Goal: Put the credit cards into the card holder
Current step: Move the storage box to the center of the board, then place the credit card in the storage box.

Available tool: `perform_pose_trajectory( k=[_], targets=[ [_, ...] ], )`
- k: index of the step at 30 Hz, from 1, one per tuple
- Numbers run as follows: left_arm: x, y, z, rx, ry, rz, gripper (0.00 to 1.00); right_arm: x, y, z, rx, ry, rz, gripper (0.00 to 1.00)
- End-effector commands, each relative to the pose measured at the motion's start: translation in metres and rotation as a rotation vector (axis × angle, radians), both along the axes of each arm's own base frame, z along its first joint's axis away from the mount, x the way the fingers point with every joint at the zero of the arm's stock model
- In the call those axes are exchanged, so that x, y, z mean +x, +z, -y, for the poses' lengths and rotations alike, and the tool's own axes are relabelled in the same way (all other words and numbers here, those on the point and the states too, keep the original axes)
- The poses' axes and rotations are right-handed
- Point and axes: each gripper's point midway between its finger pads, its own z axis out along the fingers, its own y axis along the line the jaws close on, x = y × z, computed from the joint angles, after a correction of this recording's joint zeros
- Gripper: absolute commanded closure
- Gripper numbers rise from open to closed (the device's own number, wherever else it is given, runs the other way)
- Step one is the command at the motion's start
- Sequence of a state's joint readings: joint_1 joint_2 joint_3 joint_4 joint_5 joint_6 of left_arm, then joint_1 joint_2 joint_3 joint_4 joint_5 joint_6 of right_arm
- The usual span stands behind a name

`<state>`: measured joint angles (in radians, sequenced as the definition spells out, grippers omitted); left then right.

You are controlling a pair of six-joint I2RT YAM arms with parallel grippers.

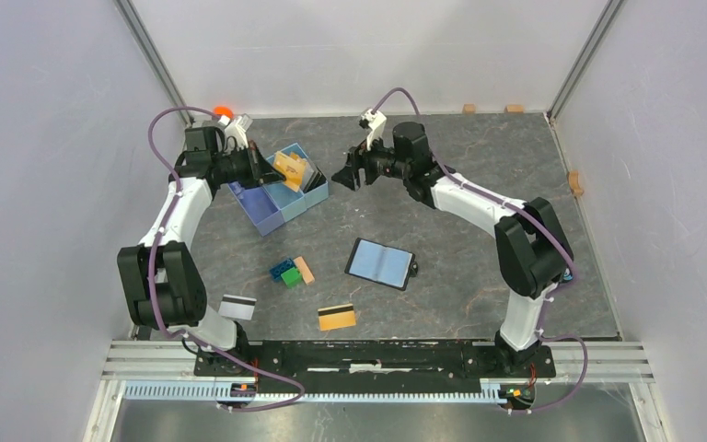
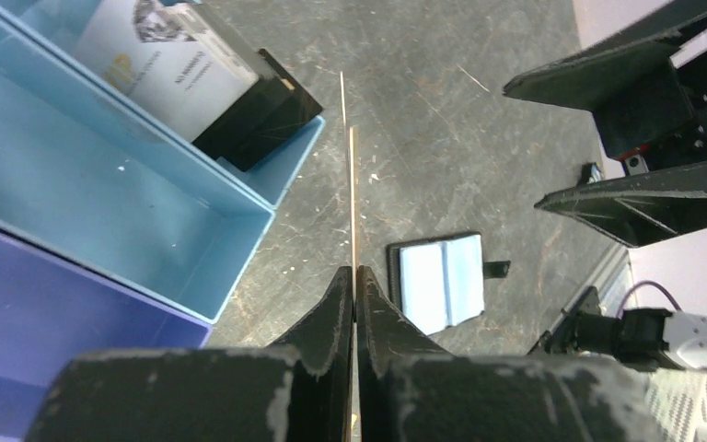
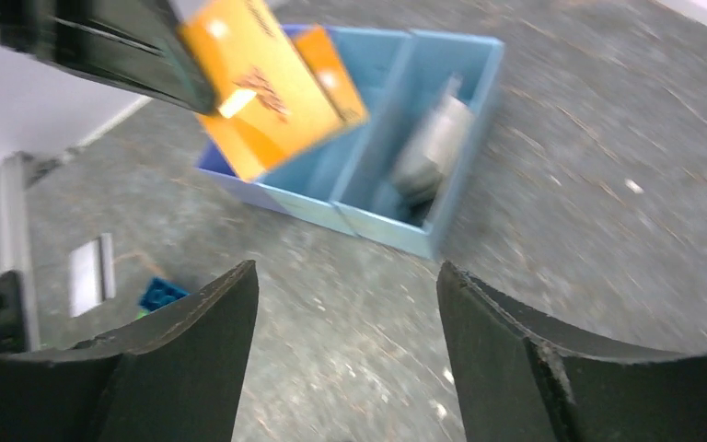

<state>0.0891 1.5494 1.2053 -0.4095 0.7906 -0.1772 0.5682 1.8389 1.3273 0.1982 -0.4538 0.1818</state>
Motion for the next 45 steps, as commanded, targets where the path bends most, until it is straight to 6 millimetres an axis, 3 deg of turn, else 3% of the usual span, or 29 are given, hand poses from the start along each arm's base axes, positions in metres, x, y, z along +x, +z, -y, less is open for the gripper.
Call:
perform_pose_trajectory(
  k=[1, 9, 12, 21, 28, 35, 40, 45],
  targets=[
    [0.0, 0.025, 0.014, -0.049, -0.134, 0.122, 0.98, -0.022, 0.047, -0.036, 0.211, 0.281, 0.036, 0.22],
    [-0.005, 0.034, 0.027, -0.116, -0.187, 0.151, 0.98, -0.015, 0.055, -0.049, 0.41, 0.301, -0.104, 0.22],
    [-0.008, 0.035, 0.032, -0.127, -0.205, 0.156, 0.98, -0.004, 0.049, -0.054, 0.439, 0.27, -0.16, 0.25],
    [-0.013, 0.036, 0.044, -0.146, -0.251, 0.162, 0.98, 0.004, 0.062, -0.062, 0.574, 0.303, -0.21, 0.33],
    [-0.013, 0.036, 0.046, -0.151, -0.253, 0.159, 0.98, -0.002, 0.067, -0.063, 0.616, 0.348, -0.218, 0.61],
    [-0.012, 0.037, 0.049, -0.165, -0.256, 0.163, 0.98, -0.005, 0.063, -0.062, 0.611, 0.353, -0.224, 0.81],
    [-0.006, 0.032, 0.046, -0.155, -0.217, 0.149, 0.98, 0.002, 0.063, -0.062, 0.616, 0.318, -0.208, 1.0],
    [0.001, 0.023, 0.042, -0.152, -0.198, 0.124, 0.98, 0.03, 0.051, -0.064, 0.594, 0.204, -0.158, 1.0]
  ],
)
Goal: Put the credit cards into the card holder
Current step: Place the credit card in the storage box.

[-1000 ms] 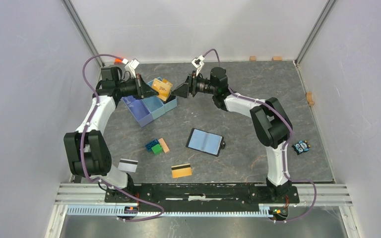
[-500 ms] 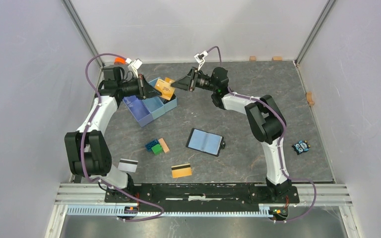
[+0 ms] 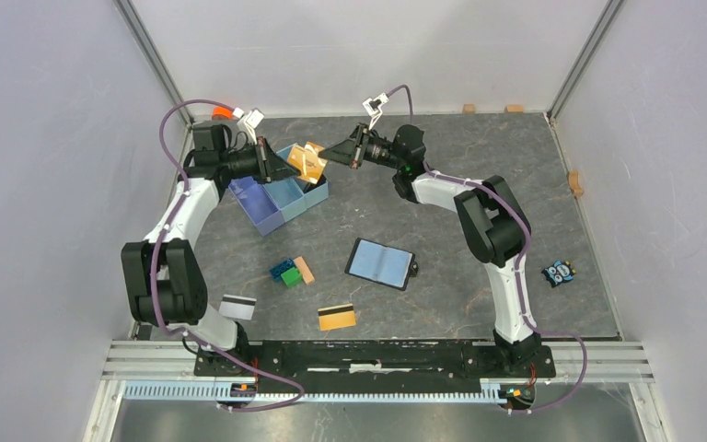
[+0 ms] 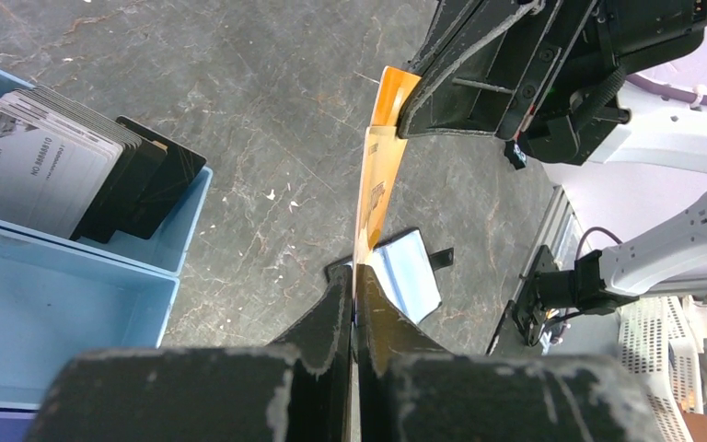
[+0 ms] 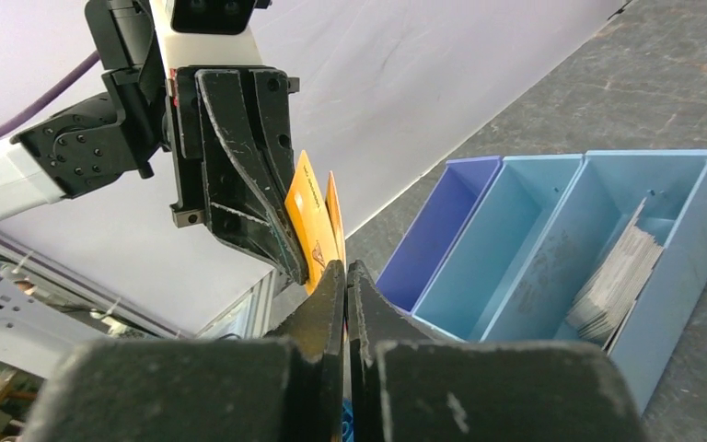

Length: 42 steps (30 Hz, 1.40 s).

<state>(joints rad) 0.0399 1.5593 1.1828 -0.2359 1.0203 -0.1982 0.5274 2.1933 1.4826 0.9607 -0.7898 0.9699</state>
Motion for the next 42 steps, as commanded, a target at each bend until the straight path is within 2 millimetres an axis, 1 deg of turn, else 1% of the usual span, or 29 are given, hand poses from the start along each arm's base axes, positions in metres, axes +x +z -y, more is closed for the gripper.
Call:
perform_pose_trajectory(
  k=[1, 5, 6, 11, 12, 14, 15, 16, 17, 18, 20, 21, 24, 28, 30, 32, 34, 36, 37, 38, 39, 42],
  targets=[
    [0.012, -0.008, -0.004, -0.004, 0.028, -0.018, 0.98, 0.026, 0.006, -0.007, -0.006, -0.107, 0.101, 1.0],
    [0.033, -0.016, -0.027, -0.003, 0.085, -0.028, 0.98, 0.047, -0.008, -0.013, -0.037, -0.174, 0.138, 1.0],
    [0.037, -0.018, -0.031, -0.003, 0.091, -0.031, 0.98, 0.051, -0.008, -0.015, -0.035, -0.18, 0.149, 1.0],
    [0.048, -0.032, -0.048, 0.009, 0.121, -0.039, 0.98, 0.06, -0.019, -0.032, -0.043, -0.204, 0.208, 1.0],
    [0.051, -0.035, -0.054, 0.016, 0.136, -0.039, 0.97, 0.062, -0.021, -0.034, -0.045, -0.216, 0.216, 1.0],
    [0.055, -0.039, -0.069, 0.02, 0.171, -0.046, 0.92, 0.066, -0.023, -0.036, -0.04, -0.241, 0.229, 1.0],
    [0.056, -0.041, -0.077, 0.022, 0.19, -0.052, 0.86, 0.067, -0.024, -0.037, -0.034, -0.247, 0.235, 1.0],
    [0.057, -0.043, -0.084, 0.028, 0.209, -0.053, 0.81, 0.069, -0.024, -0.037, -0.028, -0.253, 0.236, 1.0],
    [0.058, -0.045, -0.091, 0.036, 0.224, -0.054, 0.79, 0.07, -0.025, -0.037, -0.026, -0.258, 0.238, 1.0],
    [0.058, -0.048, -0.096, 0.04, 0.235, -0.058, 0.77, 0.071, -0.026, -0.038, -0.025, -0.26, 0.24, 1.0],
    [0.06, -0.053, -0.103, 0.047, 0.251, -0.072, 0.67, 0.074, -0.028, -0.039, -0.033, -0.265, 0.246, 1.0],
    [0.06, -0.056, -0.106, 0.052, 0.257, -0.079, 0.64, 0.075, -0.029, -0.041, -0.037, -0.266, 0.252, 1.0],
    [0.063, -0.063, -0.111, 0.074, 0.278, -0.096, 0.55, 0.078, -0.034, -0.04, -0.062, -0.282, 0.254, 1.0],
    [0.064, -0.058, -0.115, 0.093, 0.307, -0.082, 0.44, 0.08, -0.041, -0.04, -0.101, -0.304, 0.259, 1.0],
    [0.065, -0.055, -0.115, 0.101, 0.318, -0.069, 0.42, 0.08, -0.045, -0.043, -0.157, -0.324, 0.289, 1.0],
    [0.065, -0.052, -0.113, 0.096, 0.32, -0.059, 0.41, 0.077, -0.053, -0.047, -0.236, -0.341, 0.313, 1.0],
    [0.065, -0.049, -0.108, 0.095, 0.315, -0.048, 0.4, 0.075, -0.06, -0.049, -0.3, -0.355, 0.331, 1.0],
    [0.065, -0.045, -0.101, 0.098, 0.302, -0.024, 0.38, 0.069, -0.063, -0.047, -0.321, -0.348, 0.327, 1.0],
    [0.064, -0.044, -0.099, 0.099, 0.299, -0.015, 0.36, 0.065, -0.058, -0.045, -0.308, -0.344, 0.328, 1.0],
    [0.064, -0.042, -0.096, 0.1, 0.293, -0.005, 0.35, 0.059, -0.059, -0.044, -0.301, -0.33, 0.326, 1.0],
    [0.063, -0.041, -0.094, 0.099, 0.287, 0.0, 0.34, 0.053, -0.051, -0.044, -0.288, -0.312, 0.338, 1.0],
    [0.062, -0.038, -0.092, 0.103, 0.278, 0.018, 0.31, 0.04, -0.038, -0.045, -0.267, -0.262, 0.362, 1.0]
  ],
)
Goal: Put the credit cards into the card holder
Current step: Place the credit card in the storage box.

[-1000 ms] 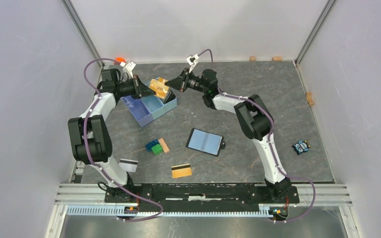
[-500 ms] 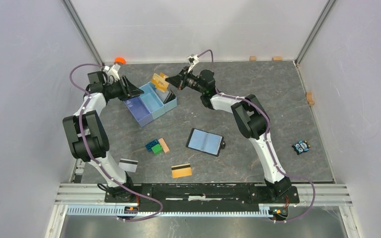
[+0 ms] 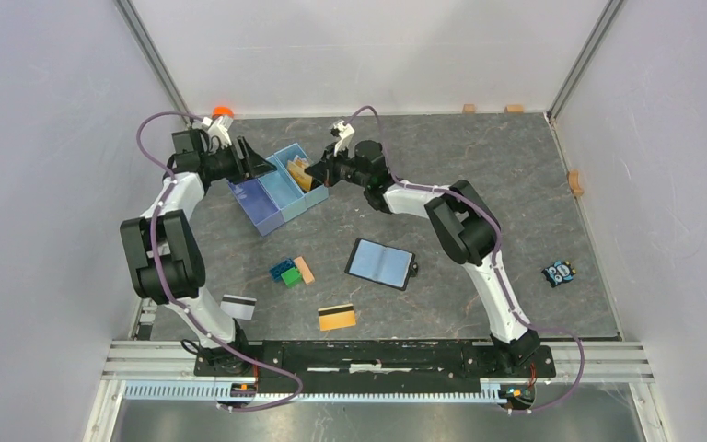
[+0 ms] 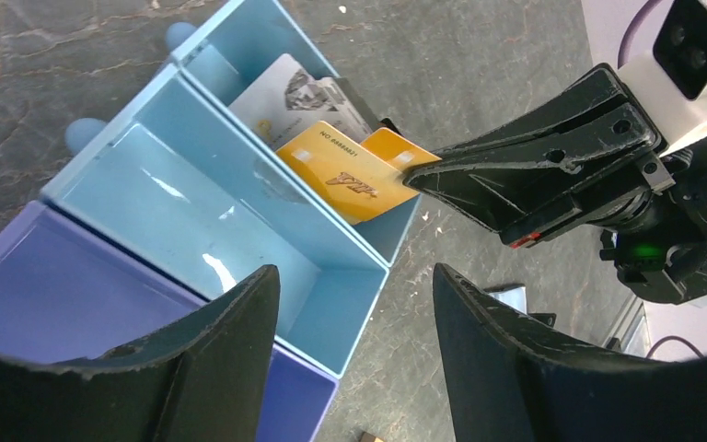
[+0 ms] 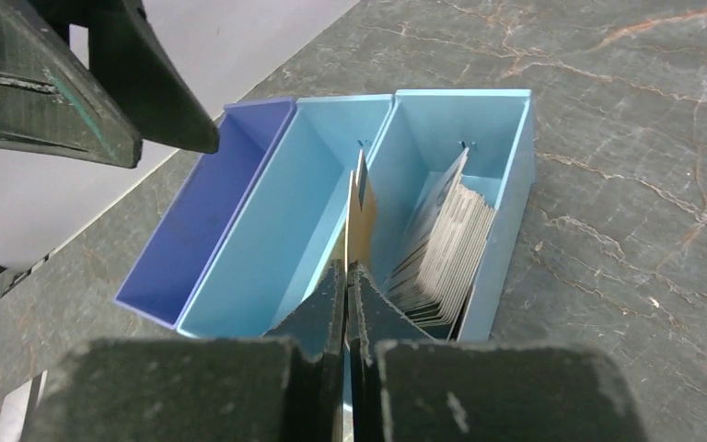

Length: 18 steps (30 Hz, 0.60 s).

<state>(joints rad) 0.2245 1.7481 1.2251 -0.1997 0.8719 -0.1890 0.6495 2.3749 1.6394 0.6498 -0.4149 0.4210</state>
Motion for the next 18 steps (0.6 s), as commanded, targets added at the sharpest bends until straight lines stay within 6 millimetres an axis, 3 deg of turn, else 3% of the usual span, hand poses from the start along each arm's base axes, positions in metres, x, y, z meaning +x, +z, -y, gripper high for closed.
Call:
perform_pose_trajectory(
  k=[1, 8, 11, 18],
  targets=[
    [0.003, 0.029, 0.004, 0.043, -0.028, 0.136, 0.31, -0.013, 0.081, 0.004, 0.065, 0.06, 0.155, 1.0],
    [-0.003, 0.044, 0.012, 0.074, -0.055, 0.215, 0.28, -0.02, 0.104, 0.011, 0.011, 0.077, 0.197, 1.0],
    [-0.007, 0.054, 0.022, 0.054, -0.091, 0.242, 0.26, -0.032, 0.109, 0.01, -0.002, 0.141, 0.194, 1.0],
    [-0.01, 0.054, 0.033, 0.045, -0.13, 0.247, 0.24, -0.051, 0.12, 0.009, -0.002, 0.263, 0.189, 1.0]
  ],
)
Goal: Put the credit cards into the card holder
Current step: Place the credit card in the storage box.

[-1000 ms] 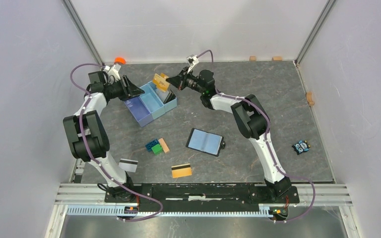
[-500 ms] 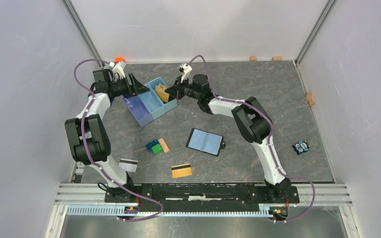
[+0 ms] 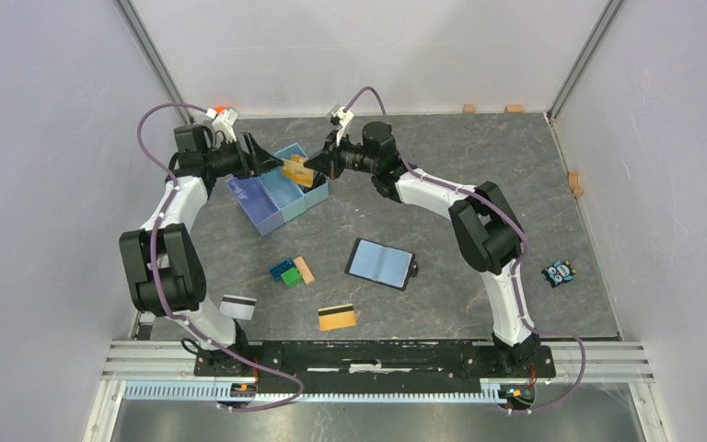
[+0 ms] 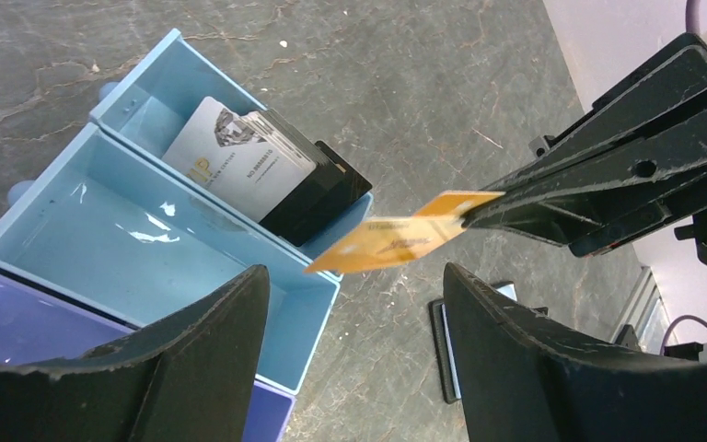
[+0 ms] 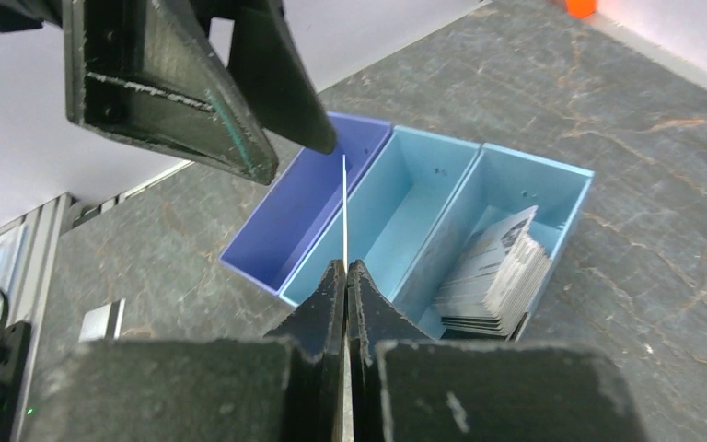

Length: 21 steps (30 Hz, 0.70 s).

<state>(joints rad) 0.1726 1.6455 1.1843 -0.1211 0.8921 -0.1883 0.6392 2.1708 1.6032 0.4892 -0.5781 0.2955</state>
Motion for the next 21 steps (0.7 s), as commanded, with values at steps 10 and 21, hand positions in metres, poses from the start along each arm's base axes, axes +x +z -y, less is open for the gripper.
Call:
perform_pose_trajectory(
  k=[10, 21],
  targets=[
    [-0.015, 0.014, 0.022, -0.011, -0.172, 0.072, 0.35, -0.021, 0.058, 0.003, 0.075, 0.166, 0.05, 1.0],
    [-0.021, 0.004, 0.035, -0.004, -0.233, 0.033, 0.45, -0.022, 0.054, 0.002, 0.043, 0.212, 0.024, 1.0]
  ],
)
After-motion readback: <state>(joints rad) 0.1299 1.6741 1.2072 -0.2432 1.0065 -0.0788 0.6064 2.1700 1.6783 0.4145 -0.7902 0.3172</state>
